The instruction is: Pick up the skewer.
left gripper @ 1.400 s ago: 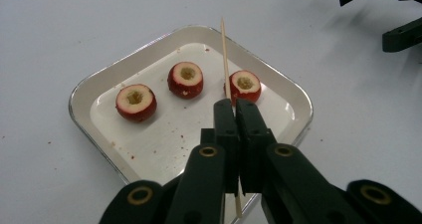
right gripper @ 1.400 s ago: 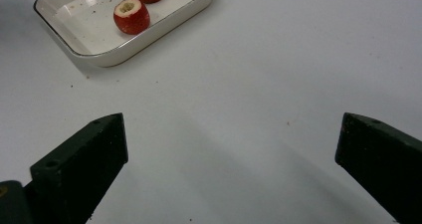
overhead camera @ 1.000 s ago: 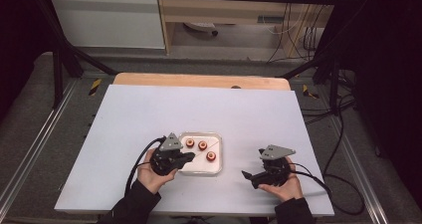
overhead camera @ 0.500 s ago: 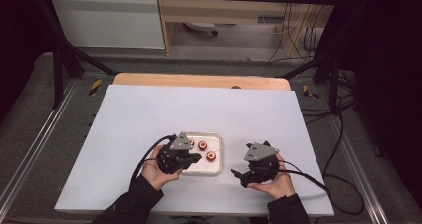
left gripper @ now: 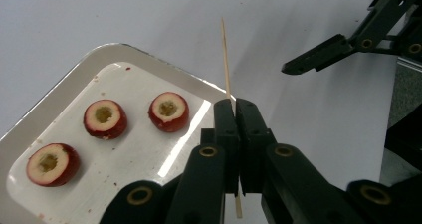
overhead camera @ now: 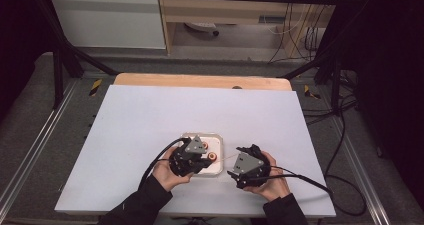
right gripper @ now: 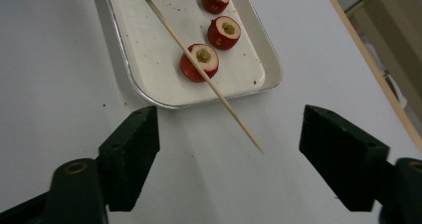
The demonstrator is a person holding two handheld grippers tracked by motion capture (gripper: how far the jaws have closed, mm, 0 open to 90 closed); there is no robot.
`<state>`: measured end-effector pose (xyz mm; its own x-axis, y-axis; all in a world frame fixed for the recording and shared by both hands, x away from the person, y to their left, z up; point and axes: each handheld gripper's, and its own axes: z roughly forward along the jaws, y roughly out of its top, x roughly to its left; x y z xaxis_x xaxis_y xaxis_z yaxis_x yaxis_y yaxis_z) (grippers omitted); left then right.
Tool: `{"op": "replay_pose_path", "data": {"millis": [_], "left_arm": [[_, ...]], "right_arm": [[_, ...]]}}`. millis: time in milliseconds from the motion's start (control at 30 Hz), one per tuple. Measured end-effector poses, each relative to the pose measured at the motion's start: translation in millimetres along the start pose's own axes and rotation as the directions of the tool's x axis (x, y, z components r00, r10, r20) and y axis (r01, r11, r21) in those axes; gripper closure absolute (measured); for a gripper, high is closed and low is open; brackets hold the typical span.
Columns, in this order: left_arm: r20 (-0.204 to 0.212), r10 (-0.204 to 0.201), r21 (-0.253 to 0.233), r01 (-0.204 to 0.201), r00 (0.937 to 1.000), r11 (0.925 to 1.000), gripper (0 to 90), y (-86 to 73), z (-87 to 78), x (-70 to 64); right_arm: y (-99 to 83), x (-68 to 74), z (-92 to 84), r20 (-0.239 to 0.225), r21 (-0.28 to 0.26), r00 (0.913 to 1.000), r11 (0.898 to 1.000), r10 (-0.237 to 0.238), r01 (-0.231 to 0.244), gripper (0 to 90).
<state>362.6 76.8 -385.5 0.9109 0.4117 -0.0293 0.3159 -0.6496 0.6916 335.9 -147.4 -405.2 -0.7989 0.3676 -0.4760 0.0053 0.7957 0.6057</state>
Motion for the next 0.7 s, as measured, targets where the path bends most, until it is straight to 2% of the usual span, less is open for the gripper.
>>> {"op": "replay_pose_path", "data": {"millis": [133,167,200,233,300,333,367,400,500,533,567,600,633,667,700], "left_arm": [[0.016,0.013,0.013,-0.013,0.9998,0.9998,88.6,4.6,5.3,-3.9],[0.02,0.016,0.016,-0.016,0.9997,0.9997,88.6,5.9,6.4,-5.4],[0.023,0.02,0.016,-0.021,0.9995,0.9997,88.6,7.1,7.5,-6.8],[0.027,0.024,0.02,-0.024,0.9994,0.9995,88.6,8.4,8.6,-8.1],[0.03,0.034,0.027,-0.035,0.999,0.999,88.6,10.8,10.8,-10.5],[0.034,0.037,0.03,-0.038,0.9987,0.9988,88.6,11.8,11.9,-11.6],[0.038,0.039,0.032,-0.04,0.9985,0.9987,88.6,12.7,12.9,-13.1],[0.04,0.042,0.034,-0.043,0.9983,0.9985,88.6,13.5,13.9,-14.4],[0.046,0.049,0.039,-0.051,0.9977,0.9979,88.6,15.1,16.8,-17.5],[0.047,0.052,0.041,-0.054,0.9975,0.9977,88.6,15.6,17.5,-18.1],[0.049,0.053,0.042,-0.055,0.9974,0.9976,88.6,15.9,18.4,-18.7],[0.05,0.055,0.044,-0.057,0.9973,0.9974,88.6,16.3,18.9,-19.2],[0.051,0.055,0.045,-0.057,0.9972,0.9973,88.6,16.7,19.3,-19.6],[0.053,0.059,0.045,-0.061,0.9968,0.9971,88.6,17.0,19.6,-19.9],[0.056,0.059,0.045,-0.062,0.9967,0.9971,88.6,17.2,20.0,-20.3]], "right_arm": [[-1.1,1.9,0.8,-0.002,-0.005,0.9975,0.997,-0.071,0.071,34.2],[-2.0,3.4,1.8,-0.006,-0.003,0.9936,0.994,-0.113,0.113,38.2],[-2.0,3.4,1.8,-0.006,-0.003,0.9936,0.994,-0.113,0.113,38.2],[-2.5,4.2,2.4,-0.009,-0.001,0.9901,0.99,-0.14,0.14,40.7],[-3.7,5.8,3.5,-0.015,0.008,0.9829,0.983,-0.184,0.184,43.8],[-5.0,6.9,4.9,-0.025,0.018,0.9709,0.971,-0.238,0.239,46.8],[-5.0,6.9,4.9,-0.025,0.018,0.9709,0.971,-0.238,0.239,46.8],[-5.5,7.6,5.5,-0.028,0.023,0.9659,0.966,-0.257,0.258,48.2],[-7.1,10.8,6.1,-0.039,0.036,0.9582,0.958,-0.283,0.285,52.5],[-7.5,10.2,6.6,-0.04,0.038,0.948,0.948,-0.316,0.317,54.2],[-8.1,11.4,6.7,-0.041,0.042,0.944,0.943,-0.328,0.329,55.9],[-8.1,11.6,6.9,-0.041,0.04,0.9348,0.934,-0.353,0.354,57.9],[-8.6,12.9,6.8,-0.049,0.043,0.9339,0.933,-0.354,0.356,59.6],[-9.0,13.1,7.1,-0.053,0.042,0.9277,0.927,-0.37,0.372,61.1],[-9.5,14.1,7.2,-0.055,0.044,0.9251,0.925,-0.376,0.378,63.0]]}}
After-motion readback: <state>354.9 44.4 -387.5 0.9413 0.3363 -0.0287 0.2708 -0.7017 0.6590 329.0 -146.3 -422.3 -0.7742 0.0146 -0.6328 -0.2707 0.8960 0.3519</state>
